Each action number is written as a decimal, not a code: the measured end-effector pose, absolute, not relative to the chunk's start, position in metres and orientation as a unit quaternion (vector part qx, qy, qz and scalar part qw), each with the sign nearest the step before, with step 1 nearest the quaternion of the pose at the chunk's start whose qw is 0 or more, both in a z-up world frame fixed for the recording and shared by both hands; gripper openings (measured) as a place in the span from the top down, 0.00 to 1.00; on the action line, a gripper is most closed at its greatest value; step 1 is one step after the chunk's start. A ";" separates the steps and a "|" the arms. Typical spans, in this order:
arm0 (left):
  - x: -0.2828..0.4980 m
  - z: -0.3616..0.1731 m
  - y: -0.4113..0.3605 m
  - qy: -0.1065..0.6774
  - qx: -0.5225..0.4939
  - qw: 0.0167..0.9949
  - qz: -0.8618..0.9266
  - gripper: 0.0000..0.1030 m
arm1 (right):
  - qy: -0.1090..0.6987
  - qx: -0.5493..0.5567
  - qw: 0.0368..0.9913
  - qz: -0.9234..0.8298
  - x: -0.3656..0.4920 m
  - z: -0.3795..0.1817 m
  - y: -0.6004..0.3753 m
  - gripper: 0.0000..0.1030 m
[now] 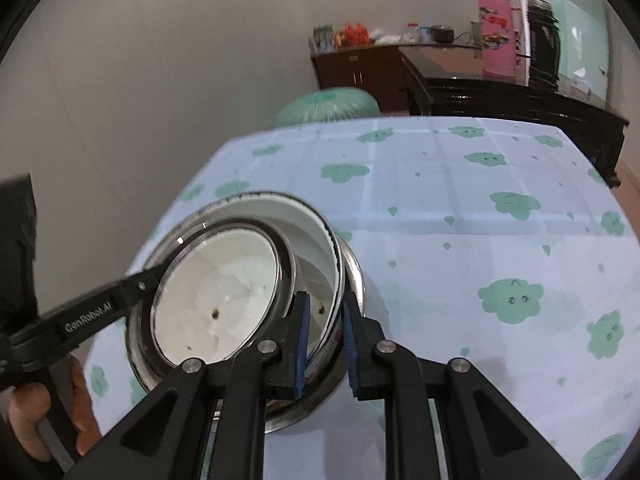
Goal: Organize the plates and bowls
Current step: 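Lower the bowl stack into the large steel bowl with both tools, then open both tools and release the stack onto the other large steel bowl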
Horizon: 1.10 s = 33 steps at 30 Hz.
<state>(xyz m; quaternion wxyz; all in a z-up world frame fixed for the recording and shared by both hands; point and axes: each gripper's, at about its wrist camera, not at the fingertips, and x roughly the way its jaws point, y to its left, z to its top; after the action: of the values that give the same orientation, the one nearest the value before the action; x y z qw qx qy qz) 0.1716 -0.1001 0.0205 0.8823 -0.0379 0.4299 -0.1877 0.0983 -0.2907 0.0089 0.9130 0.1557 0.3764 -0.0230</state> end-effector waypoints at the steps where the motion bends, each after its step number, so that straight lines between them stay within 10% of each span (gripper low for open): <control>1: 0.170 0.021 -0.101 0.424 -0.032 0.886 -0.185 0.90 | 0.365 0.165 0.916 -0.020 0.095 0.009 -0.292 0.82; 33: 0.115 0.032 -0.090 0.376 -0.026 0.910 -0.174 0.90 | 0.255 0.186 0.949 0.010 0.046 -0.002 -0.277 0.66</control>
<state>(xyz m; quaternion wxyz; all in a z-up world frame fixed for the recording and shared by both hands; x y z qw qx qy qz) 0.1152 -0.0898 0.0320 0.9097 -0.0263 0.3761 -0.1742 0.0462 -0.2769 -0.0021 0.9490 0.1855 0.2548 0.0095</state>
